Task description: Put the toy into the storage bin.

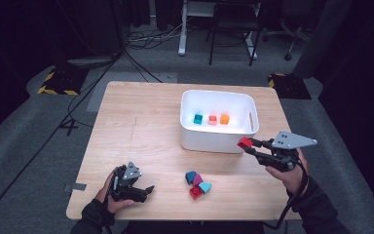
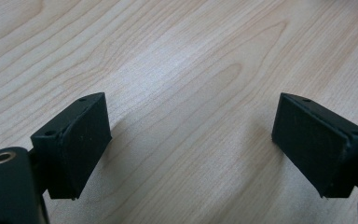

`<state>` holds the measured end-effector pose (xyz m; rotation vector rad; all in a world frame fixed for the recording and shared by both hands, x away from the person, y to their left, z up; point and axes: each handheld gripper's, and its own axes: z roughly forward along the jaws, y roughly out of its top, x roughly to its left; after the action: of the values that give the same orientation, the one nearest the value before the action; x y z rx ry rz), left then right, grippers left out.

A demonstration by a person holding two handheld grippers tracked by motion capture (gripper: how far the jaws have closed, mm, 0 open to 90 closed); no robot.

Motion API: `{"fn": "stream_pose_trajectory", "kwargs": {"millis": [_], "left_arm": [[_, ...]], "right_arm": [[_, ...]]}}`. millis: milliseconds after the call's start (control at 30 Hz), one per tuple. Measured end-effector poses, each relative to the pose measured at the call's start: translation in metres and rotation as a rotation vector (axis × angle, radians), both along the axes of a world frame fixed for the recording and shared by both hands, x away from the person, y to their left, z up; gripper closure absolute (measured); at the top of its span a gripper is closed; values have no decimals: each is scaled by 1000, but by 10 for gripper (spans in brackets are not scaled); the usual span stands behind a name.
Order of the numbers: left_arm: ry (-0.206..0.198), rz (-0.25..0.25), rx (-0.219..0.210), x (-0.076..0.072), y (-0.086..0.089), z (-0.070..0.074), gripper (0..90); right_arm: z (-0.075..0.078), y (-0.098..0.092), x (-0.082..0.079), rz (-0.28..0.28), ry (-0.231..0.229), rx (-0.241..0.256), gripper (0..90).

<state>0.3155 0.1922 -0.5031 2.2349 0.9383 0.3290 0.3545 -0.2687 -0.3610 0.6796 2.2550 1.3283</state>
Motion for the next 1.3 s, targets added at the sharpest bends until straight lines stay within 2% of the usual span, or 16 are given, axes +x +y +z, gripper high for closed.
{"fn": "stream_pose_trajectory", "kwargs": {"millis": [233, 300, 467, 667, 733, 833, 967, 1300], "left_arm": [[0, 0, 0, 0, 0, 0, 118], [0, 0, 0, 0, 0, 0, 118], [0, 0, 0, 0, 0, 0, 117], [0, 0, 0, 0, 0, 0, 117], [0, -2, 3, 0, 0, 0, 118], [0, 0, 0, 0, 0, 0, 118], [0, 0, 1, 0, 0, 0, 118], [-1, 0, 0, 0, 0, 0, 118]], "right_arm": [[24, -1, 5, -23, -24, -1, 683], [28, 0, 7, -28, -40, -1, 683], [35, 3, 14, -46, -47, -13, 683], [44, 10, 27, -58, -43, 17, 683], [46, 14, 31, -67, -46, 10, 683], [48, 21, 36, -75, -54, 4, 683], [48, 31, 48, -89, -38, 12, 683], [38, 52, 77, -112, 0, 5, 683]]}}
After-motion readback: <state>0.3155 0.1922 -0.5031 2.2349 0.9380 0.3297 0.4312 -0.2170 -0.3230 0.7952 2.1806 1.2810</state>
